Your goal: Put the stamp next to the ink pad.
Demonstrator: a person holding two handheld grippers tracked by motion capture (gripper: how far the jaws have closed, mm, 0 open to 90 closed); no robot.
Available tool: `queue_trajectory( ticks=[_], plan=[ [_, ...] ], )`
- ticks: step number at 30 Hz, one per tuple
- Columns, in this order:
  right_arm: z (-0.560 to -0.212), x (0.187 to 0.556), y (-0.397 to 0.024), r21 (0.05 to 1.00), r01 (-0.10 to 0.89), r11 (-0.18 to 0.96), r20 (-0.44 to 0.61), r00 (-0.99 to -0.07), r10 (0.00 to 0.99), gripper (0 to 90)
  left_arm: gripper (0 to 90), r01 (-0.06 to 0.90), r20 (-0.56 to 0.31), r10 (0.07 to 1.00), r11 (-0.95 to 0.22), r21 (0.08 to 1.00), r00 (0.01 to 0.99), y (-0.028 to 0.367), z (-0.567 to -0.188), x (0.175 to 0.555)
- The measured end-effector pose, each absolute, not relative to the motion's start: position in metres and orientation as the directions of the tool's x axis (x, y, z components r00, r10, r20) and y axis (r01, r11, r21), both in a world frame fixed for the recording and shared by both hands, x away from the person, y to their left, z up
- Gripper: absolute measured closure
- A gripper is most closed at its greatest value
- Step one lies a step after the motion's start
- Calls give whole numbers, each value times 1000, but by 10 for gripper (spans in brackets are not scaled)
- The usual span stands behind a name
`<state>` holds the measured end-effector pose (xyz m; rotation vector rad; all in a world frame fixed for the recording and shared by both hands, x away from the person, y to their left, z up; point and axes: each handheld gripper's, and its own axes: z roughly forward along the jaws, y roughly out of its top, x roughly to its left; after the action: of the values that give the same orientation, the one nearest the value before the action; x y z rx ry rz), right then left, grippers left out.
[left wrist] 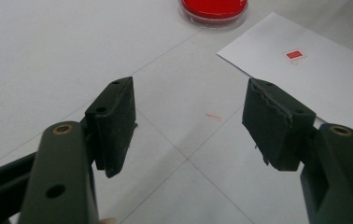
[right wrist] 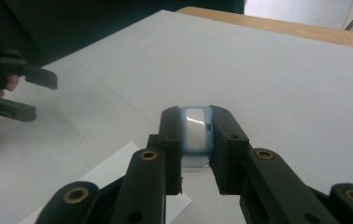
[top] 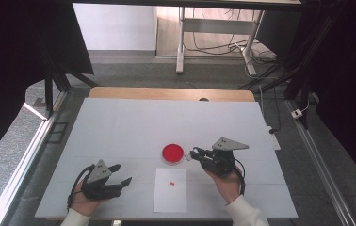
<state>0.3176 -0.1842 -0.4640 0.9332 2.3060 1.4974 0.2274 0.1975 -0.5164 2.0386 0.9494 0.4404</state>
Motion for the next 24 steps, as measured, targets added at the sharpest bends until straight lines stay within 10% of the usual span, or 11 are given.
queue_trajectory(
  ticks=[24],
  plan=[
    [-488, 362, -165, 761, 409, 503, -7, -770, 638, 746, 346, 491, -26, 772, -377, 785, 635, 203, -523, 230]
  ],
)
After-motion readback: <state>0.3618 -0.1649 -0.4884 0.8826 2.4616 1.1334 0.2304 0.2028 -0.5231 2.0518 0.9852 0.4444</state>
